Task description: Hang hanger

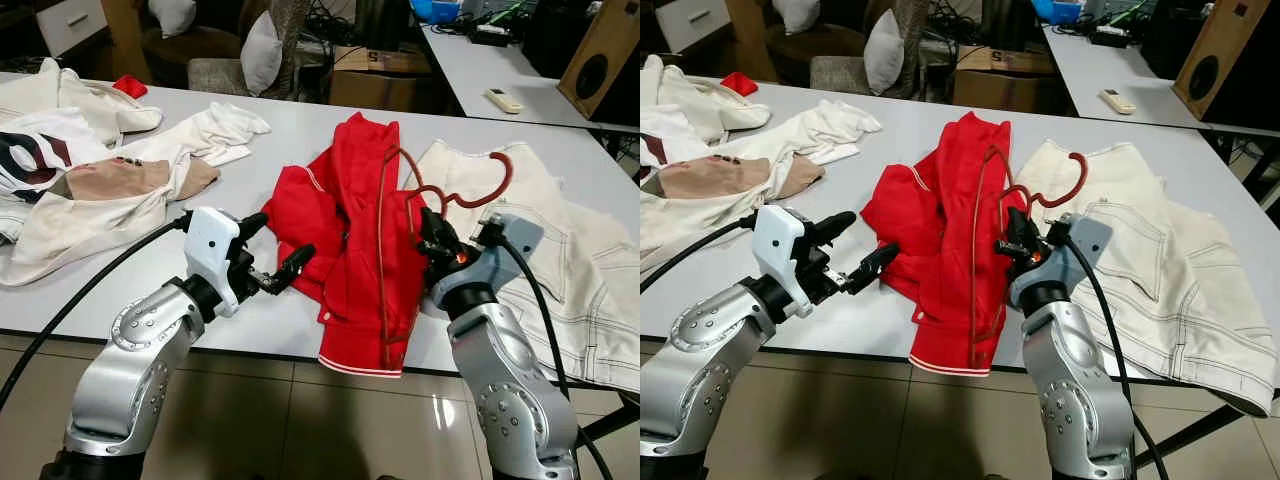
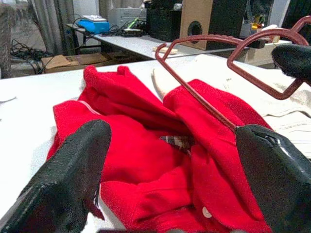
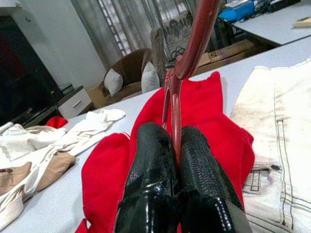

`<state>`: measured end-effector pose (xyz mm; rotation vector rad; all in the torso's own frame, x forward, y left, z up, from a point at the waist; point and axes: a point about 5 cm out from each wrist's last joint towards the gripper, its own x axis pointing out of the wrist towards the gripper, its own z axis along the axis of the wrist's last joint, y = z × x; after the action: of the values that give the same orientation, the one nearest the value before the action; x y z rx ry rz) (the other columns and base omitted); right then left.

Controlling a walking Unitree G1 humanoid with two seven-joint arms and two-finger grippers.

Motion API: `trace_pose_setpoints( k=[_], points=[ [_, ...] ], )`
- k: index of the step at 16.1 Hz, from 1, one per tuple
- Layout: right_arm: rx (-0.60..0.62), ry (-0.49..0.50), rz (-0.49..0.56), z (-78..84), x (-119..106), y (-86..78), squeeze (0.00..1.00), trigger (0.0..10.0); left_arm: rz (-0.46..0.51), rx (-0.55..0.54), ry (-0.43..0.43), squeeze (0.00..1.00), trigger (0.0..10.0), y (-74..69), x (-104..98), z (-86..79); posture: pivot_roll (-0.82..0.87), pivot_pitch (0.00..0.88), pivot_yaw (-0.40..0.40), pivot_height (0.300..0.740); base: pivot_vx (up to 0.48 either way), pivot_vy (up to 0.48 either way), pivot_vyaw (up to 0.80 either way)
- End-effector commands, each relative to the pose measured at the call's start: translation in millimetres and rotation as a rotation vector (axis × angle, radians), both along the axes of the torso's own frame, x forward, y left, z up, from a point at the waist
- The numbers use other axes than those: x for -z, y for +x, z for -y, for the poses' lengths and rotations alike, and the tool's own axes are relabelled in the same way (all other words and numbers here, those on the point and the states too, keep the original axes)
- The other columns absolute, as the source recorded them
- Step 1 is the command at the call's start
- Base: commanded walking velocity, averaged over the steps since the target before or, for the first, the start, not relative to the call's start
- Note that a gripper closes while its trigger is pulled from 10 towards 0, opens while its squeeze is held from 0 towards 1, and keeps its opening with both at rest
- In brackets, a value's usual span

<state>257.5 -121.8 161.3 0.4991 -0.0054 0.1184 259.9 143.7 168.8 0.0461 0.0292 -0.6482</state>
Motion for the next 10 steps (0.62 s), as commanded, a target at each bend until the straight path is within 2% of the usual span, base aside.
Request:
trace_pose_setpoints(
  k=[1,2,3,4,5,6,8,9,10],
  points=[
    [0.008,0.006,0.012,-3.2,-3,-2.6,0.0,10.0,0.011,0.004,-0.002,0.95,10.0,-1.2,-4,1.7,-0.07,0.0,-0.057,0.74,0.0,0.0,0.0],
    [0.014,-0.009,0.019,-3.7,-4,-3.5,0.0,10.0,0.018,-0.01,-0.008,0.94,10.0,-0.6,-5,-0.6,-0.07,0.0,-0.058,0.74,0.0,0.0,0.0],
    [0.038,-0.065,0.004,-1.9,-4,-3.9,0.0,10.0,0.02,-0.027,-0.006,0.94,10.0,1.0,-7,-4.1,-0.07,0.0,-0.059,0.74,0.0,0.0,0.0],
    [0.058,-0.108,-0.005,-0.8,-4,-3.9,0.0,10.0,0.032,-0.059,0.012,0.88,10.0,4.6,-11,-12.0,-0.07,0.0,-0.057,0.74,0.0,0.0,0.0],
    [0.046,-0.105,0.006,-2.5,-5,-3.9,0.0,10.0,0.073,-0.082,0.096,0.8,10.0,7.9,-15,-21.4,-0.07,0.0,-0.057,0.74,0.0,0.0,0.0],
    [0.032,-0.109,0.02,-4.2,-6,-4.1,0.0,10.0,0.121,-0.093,0.187,0.75,10.0,10.4,-21,-29.7,-0.07,0.0,-0.058,0.74,0.0,0.0,0.0],
    [0.014,-0.057,0.06,-4.8,-11,-5.5,0.0,10.0,0.196,-0.113,0.22,0.41,10.0,13.2,-36,-44.0,-0.08,0.0,-0.059,0.74,0.0,0.0,0.0],
    [-0.01,-0.016,0.101,-5.7,-16,-6.4,0.0,10.0,0.207,-0.114,0.194,0.3,10.0,12.8,-42,-47.2,-0.08,0.0,-0.059,0.74,0.0,0.0,0.0],
    [-0.009,-0.022,0.11,-4.5,-18,-5.5,0.0,10.0,0.189,-0.108,0.125,0.3,10.0,11.9,-44,-48.9,-0.08,0.0,-0.059,0.74,0.0,0.0,0.0]
  ],
)
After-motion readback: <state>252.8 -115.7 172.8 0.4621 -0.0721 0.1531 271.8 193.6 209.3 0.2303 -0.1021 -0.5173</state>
